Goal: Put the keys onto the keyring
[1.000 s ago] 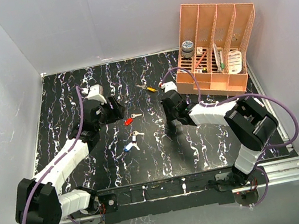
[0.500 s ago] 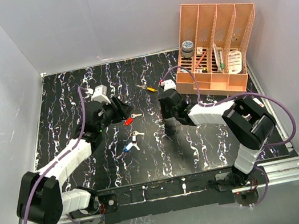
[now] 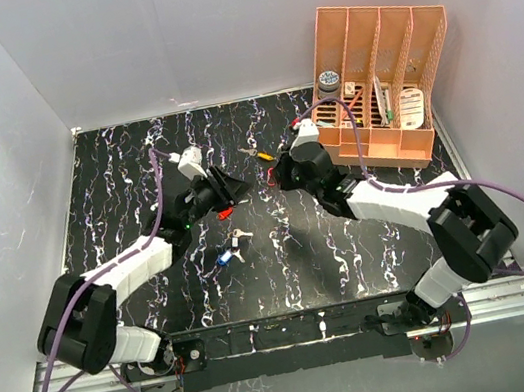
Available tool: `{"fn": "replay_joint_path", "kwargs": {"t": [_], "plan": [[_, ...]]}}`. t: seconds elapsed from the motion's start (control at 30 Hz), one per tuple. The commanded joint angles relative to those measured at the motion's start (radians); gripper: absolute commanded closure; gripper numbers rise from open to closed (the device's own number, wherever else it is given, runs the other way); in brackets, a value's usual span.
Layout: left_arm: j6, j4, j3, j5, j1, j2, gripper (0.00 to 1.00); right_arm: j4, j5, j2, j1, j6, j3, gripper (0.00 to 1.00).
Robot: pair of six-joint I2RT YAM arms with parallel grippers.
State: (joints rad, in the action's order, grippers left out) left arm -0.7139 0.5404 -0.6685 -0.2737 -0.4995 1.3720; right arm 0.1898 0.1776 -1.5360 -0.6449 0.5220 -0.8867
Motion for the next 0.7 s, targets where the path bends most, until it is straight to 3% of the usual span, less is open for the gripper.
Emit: {"fn": "replay_joint_path", "kwargs": {"t": [0.0,0.2,0.67], "plan": [[-0.170,0.185,0.015,-0.050,-0.001,0.028,0.58,0.097,0.013,0.088,0.005,0.029,0.002,1.00],[-0.265,0.299,-0.002,-0.071,-0.022,0.082,0.59,0.097,-0.025,0.111,0.005,0.053,-0.005,1.00],[-0.254,0.322,-0.040,-0.053,-0.078,0.130,0.60,0.097,-0.052,0.129,0.005,0.064,0.003,1.00]]}}
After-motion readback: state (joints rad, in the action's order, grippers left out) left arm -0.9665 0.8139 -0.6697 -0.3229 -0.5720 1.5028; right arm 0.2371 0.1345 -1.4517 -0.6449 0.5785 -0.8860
